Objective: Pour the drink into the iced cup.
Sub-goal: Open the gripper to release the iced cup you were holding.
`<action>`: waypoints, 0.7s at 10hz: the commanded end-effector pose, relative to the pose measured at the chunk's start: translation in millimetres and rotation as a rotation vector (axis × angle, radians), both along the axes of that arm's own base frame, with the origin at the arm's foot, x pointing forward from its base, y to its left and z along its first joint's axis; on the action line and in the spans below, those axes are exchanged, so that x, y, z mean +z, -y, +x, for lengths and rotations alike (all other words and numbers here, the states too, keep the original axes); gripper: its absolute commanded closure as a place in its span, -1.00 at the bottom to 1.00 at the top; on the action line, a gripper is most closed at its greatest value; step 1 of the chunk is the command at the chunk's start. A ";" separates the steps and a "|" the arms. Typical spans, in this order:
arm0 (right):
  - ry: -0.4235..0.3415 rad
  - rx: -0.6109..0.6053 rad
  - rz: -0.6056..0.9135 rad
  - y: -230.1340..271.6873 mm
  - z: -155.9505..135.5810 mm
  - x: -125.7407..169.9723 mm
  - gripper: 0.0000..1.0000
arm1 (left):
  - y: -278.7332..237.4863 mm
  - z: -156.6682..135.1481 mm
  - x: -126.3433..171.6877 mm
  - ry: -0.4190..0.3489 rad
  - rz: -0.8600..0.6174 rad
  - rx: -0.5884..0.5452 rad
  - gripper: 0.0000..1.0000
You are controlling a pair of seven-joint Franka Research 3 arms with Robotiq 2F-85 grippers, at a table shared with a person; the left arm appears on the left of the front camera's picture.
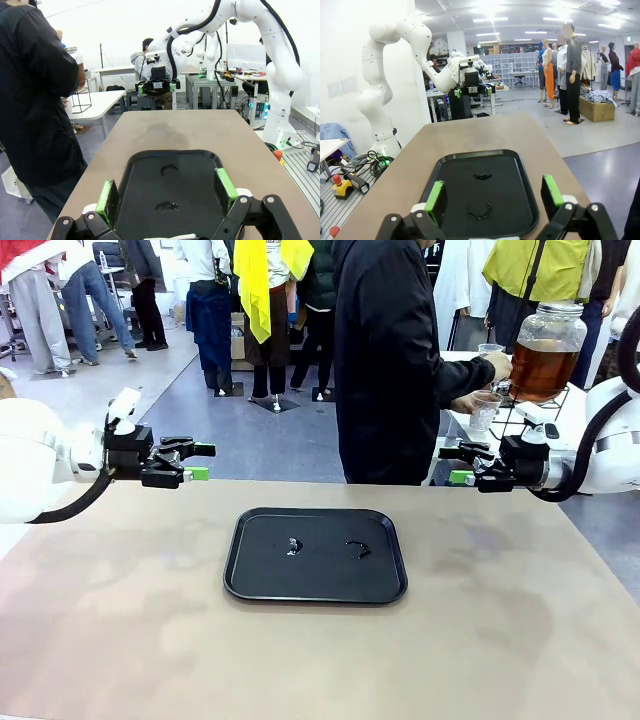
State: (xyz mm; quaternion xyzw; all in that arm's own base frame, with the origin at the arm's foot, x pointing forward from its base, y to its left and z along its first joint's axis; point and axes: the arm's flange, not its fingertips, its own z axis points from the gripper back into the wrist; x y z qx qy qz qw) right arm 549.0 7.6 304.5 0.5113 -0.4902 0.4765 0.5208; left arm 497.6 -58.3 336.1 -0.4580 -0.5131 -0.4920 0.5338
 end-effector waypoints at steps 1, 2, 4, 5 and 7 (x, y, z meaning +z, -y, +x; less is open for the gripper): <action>-0.002 0.002 0.001 -3.0 1.3 2.4 -1.00 | 1.7 -0.5 1.8 0.003 -0.006 0.003 -1.00; -0.002 0.002 0.001 -3.0 1.3 2.4 -1.00 | 1.7 -0.5 1.8 0.003 -0.006 0.003 -1.00; -0.002 0.002 0.001 -3.0 1.3 2.4 -1.00 | 1.7 -0.5 1.8 0.003 -0.006 0.003 -1.00; -0.002 0.002 0.001 -3.0 1.3 2.4 -1.00 | 1.7 -0.5 1.8 0.003 -0.006 0.003 -1.00; -0.002 0.002 0.001 -3.0 1.3 2.4 -1.00 | 1.7 -0.5 1.8 0.003 -0.006 0.003 -1.00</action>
